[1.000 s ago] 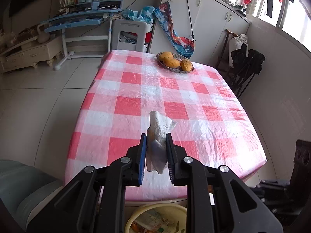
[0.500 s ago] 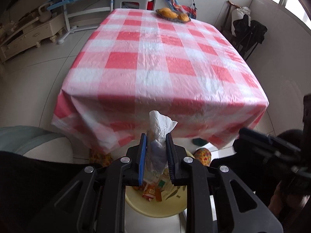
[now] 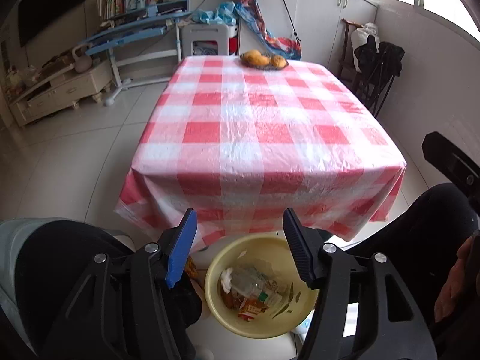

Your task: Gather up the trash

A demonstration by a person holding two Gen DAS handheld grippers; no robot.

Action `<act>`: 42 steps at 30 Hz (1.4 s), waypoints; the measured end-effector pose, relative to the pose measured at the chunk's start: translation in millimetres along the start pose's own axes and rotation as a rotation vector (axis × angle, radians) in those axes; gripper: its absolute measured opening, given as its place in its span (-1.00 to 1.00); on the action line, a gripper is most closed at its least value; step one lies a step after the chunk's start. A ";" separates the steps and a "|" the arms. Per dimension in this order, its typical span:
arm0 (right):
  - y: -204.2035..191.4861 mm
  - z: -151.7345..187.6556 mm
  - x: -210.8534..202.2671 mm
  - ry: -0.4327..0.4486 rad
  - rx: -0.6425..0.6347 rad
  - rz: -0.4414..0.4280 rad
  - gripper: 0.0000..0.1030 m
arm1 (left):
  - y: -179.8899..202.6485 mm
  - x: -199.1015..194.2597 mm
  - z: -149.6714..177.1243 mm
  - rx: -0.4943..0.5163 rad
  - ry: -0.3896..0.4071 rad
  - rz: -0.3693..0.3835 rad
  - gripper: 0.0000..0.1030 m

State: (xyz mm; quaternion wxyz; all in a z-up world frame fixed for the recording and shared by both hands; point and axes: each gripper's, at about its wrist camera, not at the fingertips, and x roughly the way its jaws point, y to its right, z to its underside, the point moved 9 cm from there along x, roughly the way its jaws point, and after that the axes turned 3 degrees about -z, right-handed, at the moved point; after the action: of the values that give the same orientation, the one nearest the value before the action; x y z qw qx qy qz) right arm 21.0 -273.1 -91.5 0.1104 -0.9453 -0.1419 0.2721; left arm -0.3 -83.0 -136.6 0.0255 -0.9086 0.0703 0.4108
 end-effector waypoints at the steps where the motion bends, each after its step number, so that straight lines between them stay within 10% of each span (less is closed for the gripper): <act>1: -2.1 -4.0 -4.6 0.023 -0.017 0.010 0.78 | 1.2 -5.9 -6.3 -0.004 0.019 0.006 0.18; 14: 3.4 -29.5 -54.5 0.189 -0.142 0.137 0.86 | -21.6 -83.9 -60.2 0.021 0.312 -0.159 0.75; 42: 12.9 -15.4 -39.5 0.128 -0.144 0.195 0.86 | -38.1 -60.9 -50.8 -0.028 0.274 -0.189 0.80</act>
State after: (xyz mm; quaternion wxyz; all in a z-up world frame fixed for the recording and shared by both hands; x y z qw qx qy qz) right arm 0.1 -300.1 -63.4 0.0242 -0.9755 -0.0609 0.2099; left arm 3.3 -44.1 -57.7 0.0417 -0.9590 -0.0185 0.2797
